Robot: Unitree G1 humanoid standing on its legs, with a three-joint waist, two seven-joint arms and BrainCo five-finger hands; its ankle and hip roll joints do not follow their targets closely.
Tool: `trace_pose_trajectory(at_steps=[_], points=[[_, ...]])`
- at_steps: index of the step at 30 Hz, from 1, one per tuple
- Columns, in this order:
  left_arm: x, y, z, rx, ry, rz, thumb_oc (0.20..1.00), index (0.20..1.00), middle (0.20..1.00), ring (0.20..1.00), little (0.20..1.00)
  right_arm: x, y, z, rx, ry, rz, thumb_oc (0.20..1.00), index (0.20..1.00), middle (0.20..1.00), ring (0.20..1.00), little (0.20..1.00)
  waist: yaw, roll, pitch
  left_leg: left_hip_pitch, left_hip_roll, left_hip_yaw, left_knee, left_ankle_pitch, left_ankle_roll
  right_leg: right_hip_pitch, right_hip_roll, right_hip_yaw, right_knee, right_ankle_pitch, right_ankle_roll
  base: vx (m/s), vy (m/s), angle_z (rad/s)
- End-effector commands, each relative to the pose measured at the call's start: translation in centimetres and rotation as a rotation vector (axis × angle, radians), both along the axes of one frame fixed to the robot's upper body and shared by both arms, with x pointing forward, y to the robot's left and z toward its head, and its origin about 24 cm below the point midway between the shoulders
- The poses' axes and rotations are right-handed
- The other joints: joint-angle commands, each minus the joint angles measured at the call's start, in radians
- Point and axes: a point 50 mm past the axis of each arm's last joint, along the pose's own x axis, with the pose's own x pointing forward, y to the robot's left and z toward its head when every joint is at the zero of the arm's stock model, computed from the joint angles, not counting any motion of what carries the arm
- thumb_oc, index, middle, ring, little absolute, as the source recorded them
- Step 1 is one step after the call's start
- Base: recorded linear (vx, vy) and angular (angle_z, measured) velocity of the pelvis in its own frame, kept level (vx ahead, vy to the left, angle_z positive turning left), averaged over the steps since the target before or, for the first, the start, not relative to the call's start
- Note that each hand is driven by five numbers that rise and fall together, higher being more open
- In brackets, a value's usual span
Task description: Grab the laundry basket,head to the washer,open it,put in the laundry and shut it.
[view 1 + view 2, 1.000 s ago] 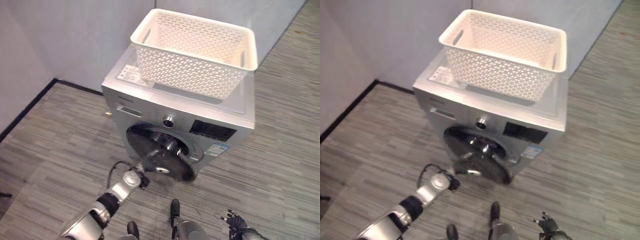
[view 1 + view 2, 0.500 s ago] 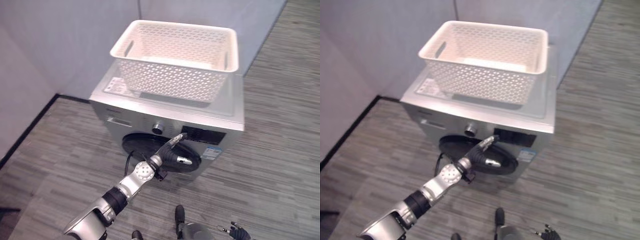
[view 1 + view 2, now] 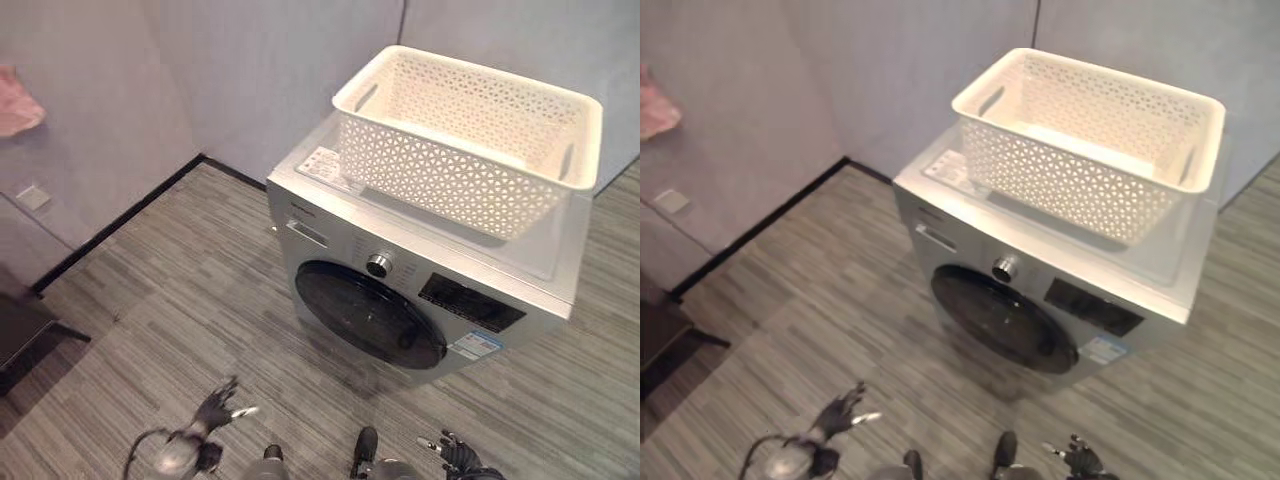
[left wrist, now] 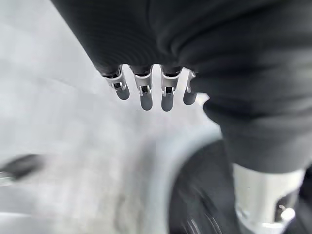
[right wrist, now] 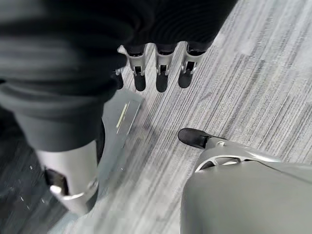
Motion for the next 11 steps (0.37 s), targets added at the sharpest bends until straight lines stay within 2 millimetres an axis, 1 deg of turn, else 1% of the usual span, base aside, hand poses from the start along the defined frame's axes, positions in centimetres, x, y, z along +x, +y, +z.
trace_pose_trajectory(at_steps=[1,2,4,5,7,8,11], points=[[1.5,-0.5,-0.2,0.033,-0.015,0.004,1.0,1.0,1.0,1.0,1.0,-0.3,-0.8,0.0,-0.015,0.012,-0.033,1.0,1.0,1.0,1.0,1.0,0.002,-0.029,-0.027,-0.078,0.007,-0.029,0.02,0.076,0.001,0.014,0.019,-0.015,0.016,-0.088,0.031,-0.06,0.052,0.21],[1.5,-0.6,-0.2,0.033,-0.015,0.004,1.0,1.0,1.0,1.0,1.0,-0.3,-0.8,0.0,-0.015,0.012,-0.033,1.0,1.0,1.0,1.0,1.0,0.001,-0.029,-0.026,-0.078,0.006,-0.029,0.019,0.077,0.001,0.014,0.019,-0.016,0.016,-0.089,0.031,-0.06,0.054,0.26],[0.3,0.0,-0.8,0.035,0.036,0.091,1.0,1.0,1.0,1.0,1.0,-0.7,-1.1,-0.1,-0.025,0.031,-0.055,1.0,1.0,1.0,1.0,1.0,0.008,-0.037,-0.039,-0.065,0.035,-0.026,-0.071,0.094,-0.001,0.012,0.006,-0.046,0.016,-0.089,0.037,0.01,0.029,0.55],[-0.4,0.2,-1.1,0.037,0.061,0.127,1.0,1.0,1.0,1.0,1.0,-0.9,-1.0,-0.2,-0.027,0.038,-0.06,1.0,1.0,1.0,1.0,1.0,0.013,-0.035,-0.046,-0.05,0.058,-0.026,-0.103,0.087,-0.013,0.024,0.012,-0.047,0.012,-0.101,0.044,0.06,0.034,0.72],[-1.4,0.2,-1.6,0.03,0.104,0.182,1.0,1.0,1.0,1.0,1.0,-1.2,-1.1,-0.3,-0.025,0.048,-0.079,1.0,1.0,1.0,1.0,1.0,0.014,-0.035,-0.054,-0.046,0.08,-0.02,-0.154,0.115,-0.023,0.031,0.006,-0.066,0.009,-0.106,0.047,0.05,0.081,0.54],[-2.3,0.1,-2.0,0.009,0.129,0.23,1.0,1.0,1.0,1.0,1.0,-1.5,-0.9,-0.4,-0.015,0.055,-0.091,1.0,1.0,1.0,1.0,1.0,0.011,-0.028,-0.07,-0.007,0.083,-0.009,-0.203,0.107,-0.03,0.039,0.006,-0.07,0.009,-0.109,0.053,0.04,0.09,0.28],[-2.5,-0.3,-2.2,-0.012,0.135,0.248,1.0,1.0,1.0,1.0,1.0,-2.0,-0.9,-0.5,-0.006,0.069,-0.119,1.0,1.0,1.0,1.0,1.0,0.007,-0.02,-0.088,0.02,0.076,-0.001,-0.234,0.108,-0.039,0.048,0.002,-0.073,0.009,-0.109,0.056,0.08,0.114,0.01]])
